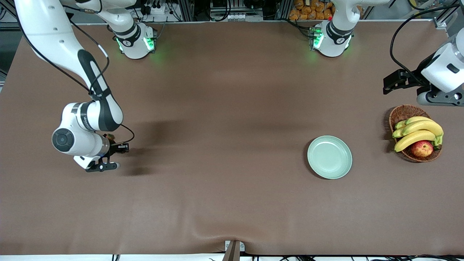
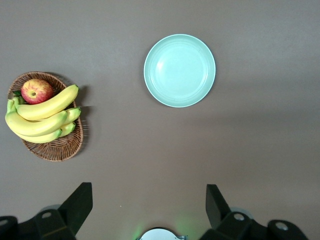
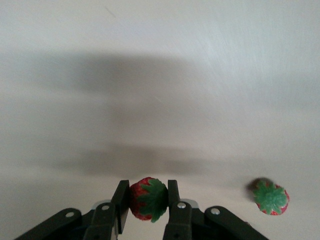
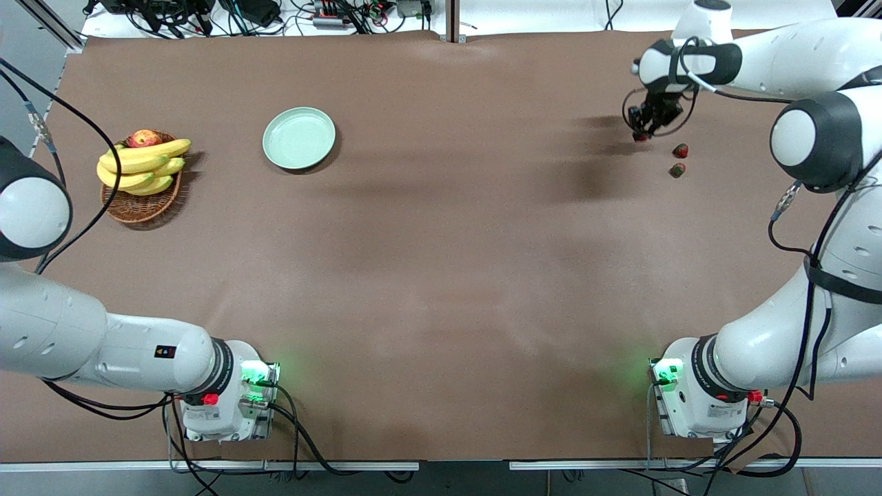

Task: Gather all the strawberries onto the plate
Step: 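Carry the strawberry to mid-table and release it with the right gripper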

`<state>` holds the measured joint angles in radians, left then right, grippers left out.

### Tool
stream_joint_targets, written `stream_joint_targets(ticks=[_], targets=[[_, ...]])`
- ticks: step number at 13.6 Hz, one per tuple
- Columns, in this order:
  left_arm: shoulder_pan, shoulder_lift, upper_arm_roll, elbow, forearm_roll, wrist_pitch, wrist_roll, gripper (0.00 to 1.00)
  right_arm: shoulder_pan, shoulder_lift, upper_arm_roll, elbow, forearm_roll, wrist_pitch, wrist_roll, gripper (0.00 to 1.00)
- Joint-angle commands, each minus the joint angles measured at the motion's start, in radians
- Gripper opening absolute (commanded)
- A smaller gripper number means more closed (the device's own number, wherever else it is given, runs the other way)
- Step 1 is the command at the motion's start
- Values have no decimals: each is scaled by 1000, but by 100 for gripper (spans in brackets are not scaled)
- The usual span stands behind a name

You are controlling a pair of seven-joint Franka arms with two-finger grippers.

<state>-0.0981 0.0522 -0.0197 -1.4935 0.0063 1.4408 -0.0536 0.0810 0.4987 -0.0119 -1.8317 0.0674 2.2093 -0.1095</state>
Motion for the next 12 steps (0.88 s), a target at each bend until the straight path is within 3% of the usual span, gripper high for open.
stream_joint_targets(ticks=[1,2,7,10,12], targets=[[0,18,-3,12,-43,-11,-64,100,29,-75,55,58,93,-104,71,13],[-3,21,-3,12,-48,-10,-84,100,60,-77,70,87,142,-129,142,12],[-38,63,-8,15,-75,4,-221,100,328,-59,75,123,149,-108,431,12],[-80,89,-9,16,-95,56,-331,100,472,29,70,126,143,68,641,16],[-124,112,-9,16,-97,84,-397,100,514,95,66,126,141,151,651,16]])
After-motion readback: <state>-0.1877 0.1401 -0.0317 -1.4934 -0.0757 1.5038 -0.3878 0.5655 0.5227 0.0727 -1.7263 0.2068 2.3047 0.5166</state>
